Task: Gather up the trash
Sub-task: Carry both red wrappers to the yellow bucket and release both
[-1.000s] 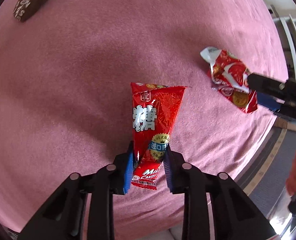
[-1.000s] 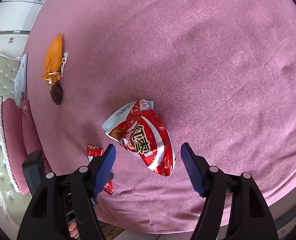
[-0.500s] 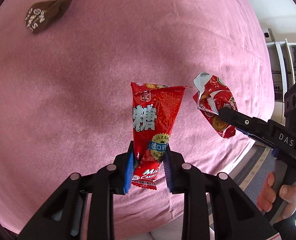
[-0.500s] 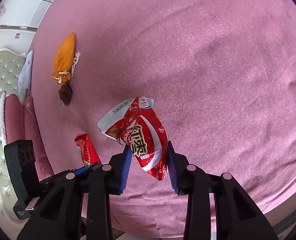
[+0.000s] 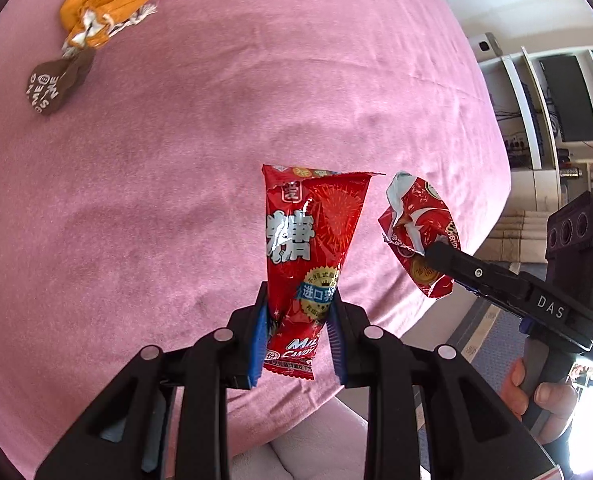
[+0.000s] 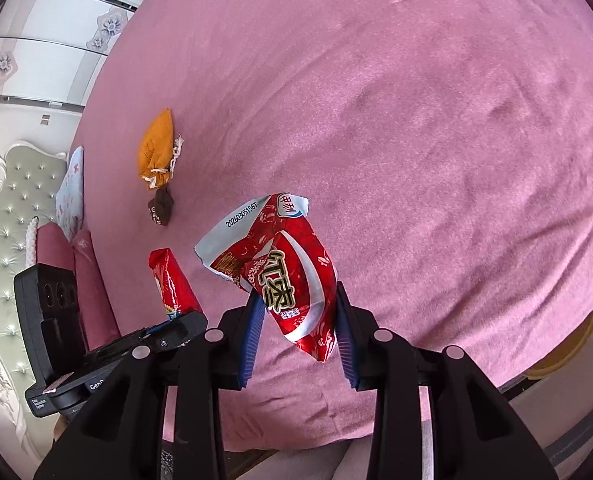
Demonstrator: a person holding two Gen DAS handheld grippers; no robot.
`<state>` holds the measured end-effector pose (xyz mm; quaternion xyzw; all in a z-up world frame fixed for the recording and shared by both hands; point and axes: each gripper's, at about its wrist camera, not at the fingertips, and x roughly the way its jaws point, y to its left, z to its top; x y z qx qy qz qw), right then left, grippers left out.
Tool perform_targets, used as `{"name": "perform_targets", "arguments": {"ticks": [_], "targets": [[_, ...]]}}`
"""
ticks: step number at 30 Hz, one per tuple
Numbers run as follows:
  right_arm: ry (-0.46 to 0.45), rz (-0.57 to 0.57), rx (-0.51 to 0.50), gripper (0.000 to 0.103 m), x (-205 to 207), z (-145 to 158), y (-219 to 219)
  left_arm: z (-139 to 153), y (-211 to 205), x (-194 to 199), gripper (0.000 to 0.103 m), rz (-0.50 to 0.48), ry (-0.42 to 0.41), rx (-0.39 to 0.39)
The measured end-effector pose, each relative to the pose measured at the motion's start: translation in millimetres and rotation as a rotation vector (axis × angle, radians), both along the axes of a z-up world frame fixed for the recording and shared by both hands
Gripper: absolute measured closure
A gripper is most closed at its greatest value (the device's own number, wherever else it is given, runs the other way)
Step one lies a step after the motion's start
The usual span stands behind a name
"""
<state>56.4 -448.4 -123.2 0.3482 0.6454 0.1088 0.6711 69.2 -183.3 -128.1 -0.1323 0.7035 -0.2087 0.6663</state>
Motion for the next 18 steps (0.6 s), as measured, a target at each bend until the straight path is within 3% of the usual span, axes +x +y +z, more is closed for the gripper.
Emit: {"name": "perform_targets", "arguments": {"ticks": [10,18], "targets": [[0.0,-0.131,0.019,0.07,-57,3,-64,13,-73,-23,0.077,-0.115,-0.009,-0.002],[0.035,-0.248,0.019,0.069,-121,-13,-160,10,-180,-61,0.077,-0.251,0.019,0.012]]}}
